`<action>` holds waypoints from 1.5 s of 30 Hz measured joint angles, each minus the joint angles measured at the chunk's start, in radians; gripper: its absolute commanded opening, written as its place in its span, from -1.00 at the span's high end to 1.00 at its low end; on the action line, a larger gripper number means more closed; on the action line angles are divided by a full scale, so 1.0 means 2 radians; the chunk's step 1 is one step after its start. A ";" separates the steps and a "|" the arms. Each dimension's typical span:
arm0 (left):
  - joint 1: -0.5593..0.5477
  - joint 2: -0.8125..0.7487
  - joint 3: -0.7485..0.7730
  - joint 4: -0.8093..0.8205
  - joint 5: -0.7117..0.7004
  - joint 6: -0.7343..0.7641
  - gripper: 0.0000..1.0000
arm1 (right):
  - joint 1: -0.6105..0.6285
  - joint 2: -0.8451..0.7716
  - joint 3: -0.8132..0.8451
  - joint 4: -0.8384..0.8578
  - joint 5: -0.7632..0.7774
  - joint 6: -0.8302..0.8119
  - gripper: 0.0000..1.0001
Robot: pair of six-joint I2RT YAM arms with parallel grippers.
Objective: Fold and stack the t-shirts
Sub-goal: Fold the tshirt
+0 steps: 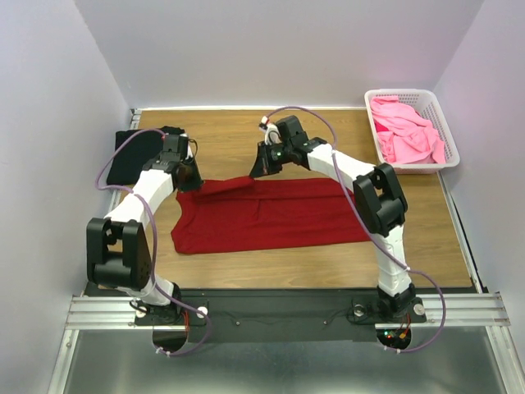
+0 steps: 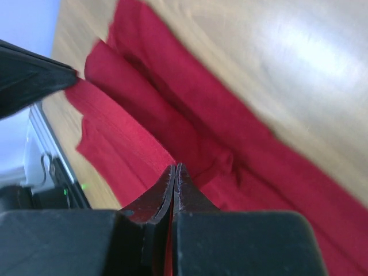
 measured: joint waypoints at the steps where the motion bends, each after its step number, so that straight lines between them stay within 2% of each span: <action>1: -0.001 -0.010 -0.007 -0.009 0.003 -0.003 1.00 | 0.001 -0.002 -0.007 -0.004 -0.003 -0.002 0.99; 15: -0.002 -0.121 -0.088 -0.081 0.048 -0.038 1.00 | 0.028 -0.014 -0.047 -0.094 -0.020 -0.047 0.99; 26: -0.002 -0.134 -0.148 -0.084 0.088 -0.049 0.96 | 0.033 -0.022 -0.072 -0.121 -0.022 -0.067 0.97; 28: -0.002 -0.128 -0.156 -0.078 0.094 -0.050 0.95 | 0.033 -0.022 -0.079 -0.125 -0.022 -0.071 0.92; 31: -0.002 -0.124 -0.165 -0.073 0.097 -0.051 0.95 | 0.033 -0.022 -0.083 -0.130 -0.022 -0.073 0.70; 33: -0.002 -0.124 -0.168 -0.073 0.096 -0.053 0.82 | 0.033 -0.022 -0.086 -0.133 -0.022 -0.076 0.42; 34: -0.002 -0.124 -0.170 -0.072 0.094 -0.055 0.73 | 0.033 -0.022 -0.087 -0.136 -0.022 -0.077 0.36; 35: -0.002 -0.125 -0.171 -0.072 0.093 -0.057 0.55 | 0.033 -0.022 -0.089 -0.140 -0.022 -0.079 0.29; 37: -0.002 -0.126 -0.172 -0.072 0.091 -0.062 0.53 | 0.033 -0.023 -0.093 -0.145 -0.021 -0.083 0.24; 39: -0.002 -0.129 -0.172 -0.072 0.089 -0.064 0.36 | 0.033 -0.027 -0.098 -0.158 -0.012 -0.089 0.23; 40: -0.002 -0.132 -0.172 -0.072 0.088 -0.065 0.25 | 0.033 -0.030 -0.099 -0.164 -0.001 -0.091 0.20; 41: -0.002 -0.133 -0.172 -0.072 0.085 -0.066 -0.11 | 0.033 -0.034 -0.101 -0.169 0.010 -0.093 0.18; 43: -0.002 -0.139 -0.171 -0.074 0.074 -0.068 -0.38 | 0.031 -0.051 -0.104 -0.183 0.052 -0.096 0.14; 45: -0.002 -0.145 -0.161 -0.078 0.058 -0.069 -0.46 | 0.025 -0.073 -0.104 -0.192 0.090 -0.097 0.07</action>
